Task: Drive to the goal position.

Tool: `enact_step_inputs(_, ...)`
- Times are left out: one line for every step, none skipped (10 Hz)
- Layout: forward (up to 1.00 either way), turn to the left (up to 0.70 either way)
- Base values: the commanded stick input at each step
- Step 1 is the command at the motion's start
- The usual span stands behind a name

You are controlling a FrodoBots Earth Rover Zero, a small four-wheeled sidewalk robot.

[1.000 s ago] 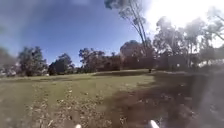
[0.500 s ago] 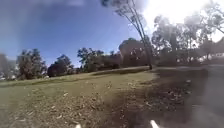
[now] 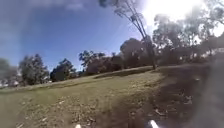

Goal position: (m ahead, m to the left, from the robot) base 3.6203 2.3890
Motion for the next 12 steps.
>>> enact_step_inputs(0.70,0.00)
enact_step_inputs(0.70,0.00)
enact_step_inputs(0.70,0.00)
enact_step_inputs(0.70,0.00)
enact_step_inputs(0.70,0.02)
enact_step_inputs(0.70,0.03)
enact_step_inputs(0.70,0.03)
enact_step_inputs(0.70,0.03)
enact_step_inputs(0.70,0.03)
enact_step_inputs(0.70,0.20)
enact_step_inputs(0.70,0.32)
enact_step_inputs(0.70,0.12)
